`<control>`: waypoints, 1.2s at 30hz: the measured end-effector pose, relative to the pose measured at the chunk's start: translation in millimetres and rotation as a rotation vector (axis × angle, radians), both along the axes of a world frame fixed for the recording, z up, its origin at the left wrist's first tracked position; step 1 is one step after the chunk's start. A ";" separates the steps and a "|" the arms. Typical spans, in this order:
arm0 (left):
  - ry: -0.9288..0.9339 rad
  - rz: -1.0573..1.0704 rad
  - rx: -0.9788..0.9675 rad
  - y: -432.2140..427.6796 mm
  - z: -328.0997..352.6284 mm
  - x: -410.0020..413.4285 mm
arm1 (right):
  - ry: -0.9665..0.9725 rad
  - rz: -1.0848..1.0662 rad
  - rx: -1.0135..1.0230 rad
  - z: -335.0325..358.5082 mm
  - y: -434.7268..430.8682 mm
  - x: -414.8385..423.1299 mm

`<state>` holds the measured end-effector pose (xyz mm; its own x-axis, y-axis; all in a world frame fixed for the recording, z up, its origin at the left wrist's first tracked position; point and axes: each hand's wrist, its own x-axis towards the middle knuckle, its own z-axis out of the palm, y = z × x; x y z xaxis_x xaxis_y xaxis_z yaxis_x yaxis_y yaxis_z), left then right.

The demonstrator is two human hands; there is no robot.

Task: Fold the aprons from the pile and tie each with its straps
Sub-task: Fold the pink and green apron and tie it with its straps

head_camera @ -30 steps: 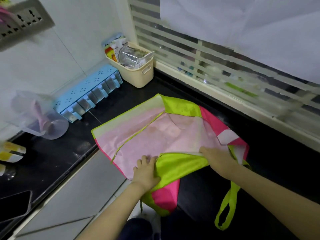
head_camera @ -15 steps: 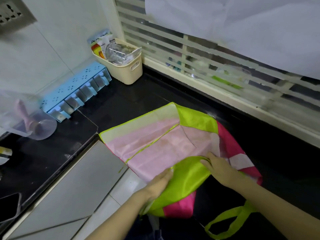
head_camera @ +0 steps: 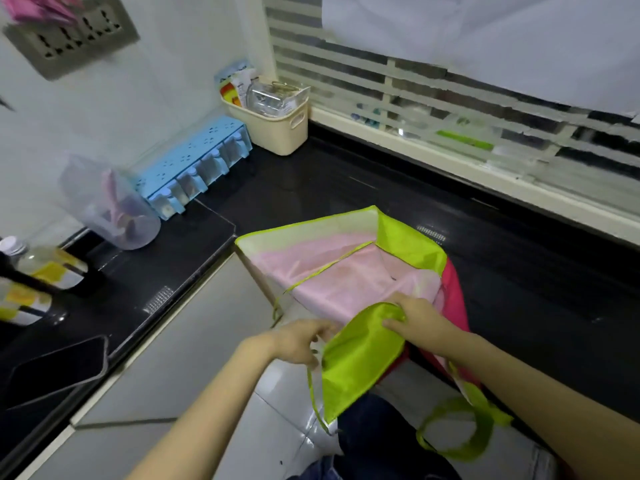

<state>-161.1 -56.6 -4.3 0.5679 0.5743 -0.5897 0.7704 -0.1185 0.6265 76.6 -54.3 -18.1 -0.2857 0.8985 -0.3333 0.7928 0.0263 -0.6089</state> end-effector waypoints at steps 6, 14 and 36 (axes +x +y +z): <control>-0.081 0.143 0.104 -46.8 21.0 -29.4 | 0.156 0.015 0.057 8.3 -63.7 -72.3; -0.115 0.386 0.351 -110.0 12.6 -44.9 | 0.159 0.095 0.102 27.9 -103.4 -89.5; 0.064 0.685 1.210 -138.2 86.4 -116.1 | 0.180 -0.162 0.639 98.2 -106.2 -95.3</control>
<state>-277.2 -194.8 82.1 -0.0398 0.8905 0.4533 0.9178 -0.1468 0.3689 -18.7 -160.5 80.1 -0.1321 0.9391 0.3172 0.7052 0.3139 -0.6357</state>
